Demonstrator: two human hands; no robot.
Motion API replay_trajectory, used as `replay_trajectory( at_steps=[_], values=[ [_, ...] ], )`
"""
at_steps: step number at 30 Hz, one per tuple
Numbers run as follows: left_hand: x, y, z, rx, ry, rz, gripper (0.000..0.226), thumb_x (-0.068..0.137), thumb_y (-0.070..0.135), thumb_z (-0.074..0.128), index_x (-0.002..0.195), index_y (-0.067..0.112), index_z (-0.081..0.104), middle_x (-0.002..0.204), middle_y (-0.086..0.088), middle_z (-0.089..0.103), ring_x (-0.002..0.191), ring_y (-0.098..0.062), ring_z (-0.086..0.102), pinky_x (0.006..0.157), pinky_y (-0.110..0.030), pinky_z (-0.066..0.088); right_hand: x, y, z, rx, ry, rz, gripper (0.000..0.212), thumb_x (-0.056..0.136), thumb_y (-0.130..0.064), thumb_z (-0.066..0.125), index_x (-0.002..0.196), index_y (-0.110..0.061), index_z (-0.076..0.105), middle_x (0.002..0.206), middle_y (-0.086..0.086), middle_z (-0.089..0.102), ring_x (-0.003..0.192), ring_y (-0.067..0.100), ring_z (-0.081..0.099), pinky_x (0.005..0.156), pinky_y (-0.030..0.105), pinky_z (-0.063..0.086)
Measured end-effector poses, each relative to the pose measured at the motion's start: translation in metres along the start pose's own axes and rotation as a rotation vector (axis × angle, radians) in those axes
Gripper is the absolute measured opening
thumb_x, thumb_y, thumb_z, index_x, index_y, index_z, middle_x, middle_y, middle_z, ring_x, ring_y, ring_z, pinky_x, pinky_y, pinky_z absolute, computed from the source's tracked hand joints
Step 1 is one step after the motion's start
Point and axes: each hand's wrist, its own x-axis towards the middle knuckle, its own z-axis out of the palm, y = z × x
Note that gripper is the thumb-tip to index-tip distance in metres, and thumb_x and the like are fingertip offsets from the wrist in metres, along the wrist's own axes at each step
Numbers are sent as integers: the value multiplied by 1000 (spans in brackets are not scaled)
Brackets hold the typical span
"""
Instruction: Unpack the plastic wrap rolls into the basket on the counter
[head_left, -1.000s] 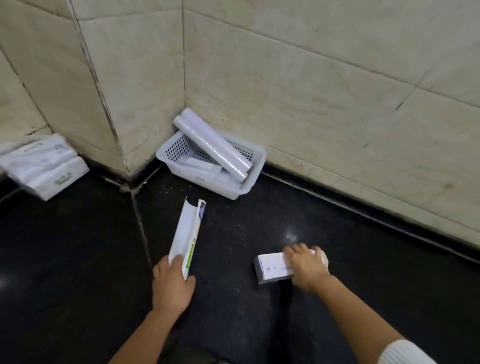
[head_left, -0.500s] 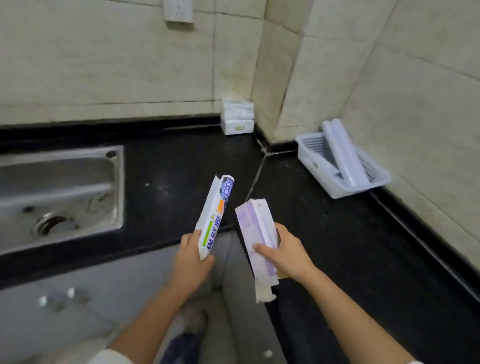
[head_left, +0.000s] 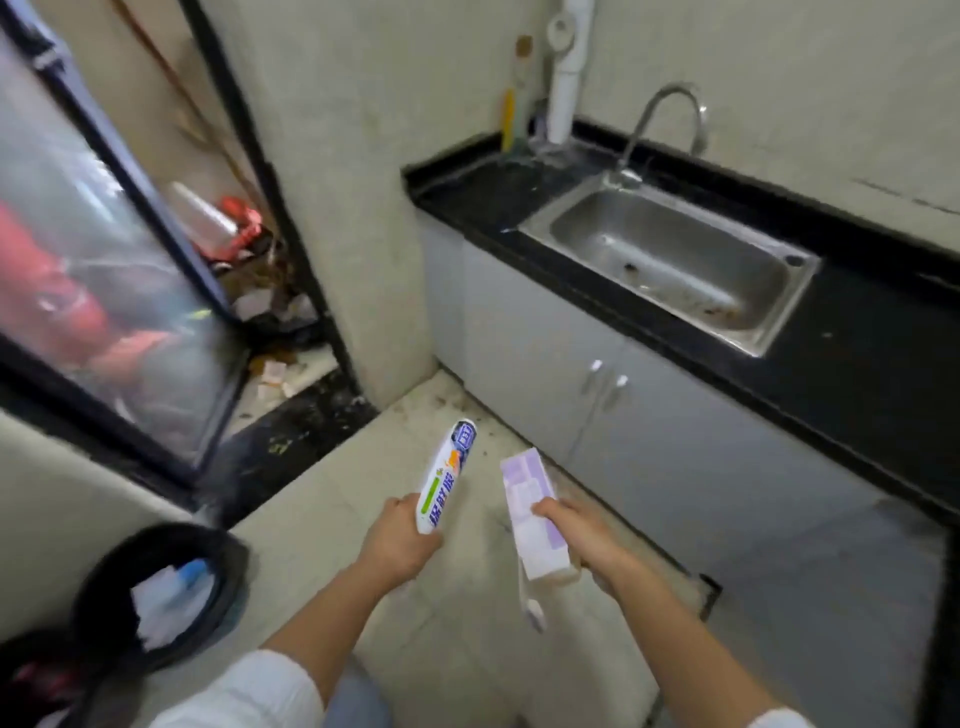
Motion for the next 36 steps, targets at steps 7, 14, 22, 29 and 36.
replay_trajectory(
  at_steps=[7,14,22,29,36],
  values=[
    [-36,-180,-95,-299,87,-338,49,74,18,70,119,9,53,100,-17,66,71,-30,65,59,-35,57,-3,-63,218,-231,-227,-38,16,77,-28,61,72,-14,55,63,0,50,44,11,41,43,23,27],
    [-53,-369,-190,-426,108,-437,67,74,11,66,136,23,43,110,-4,63,90,-23,64,71,-31,52,5,-67,450,-314,-308,13,26,73,-23,74,74,-8,53,71,9,51,57,21,49,46,22,33],
    [-30,-483,-239,-719,66,-631,65,78,6,55,140,21,43,125,-12,60,108,-26,58,84,-33,47,8,-70,625,-397,-350,112,18,71,-19,67,63,-12,53,59,2,47,52,17,43,46,24,34],
    [20,-547,-250,-1103,207,-744,59,71,24,60,130,30,56,122,-4,60,103,-22,61,83,-31,50,57,-72,698,-365,-404,101,11,87,-24,65,87,-13,68,88,3,67,83,16,61,85,38,51],
    [18,-571,-239,-1084,238,-750,56,83,27,63,137,21,50,118,5,52,86,-2,51,67,-20,41,56,-84,708,-491,-427,75,16,86,-15,60,71,-17,63,89,13,65,93,30,61,91,48,51]
  ],
)
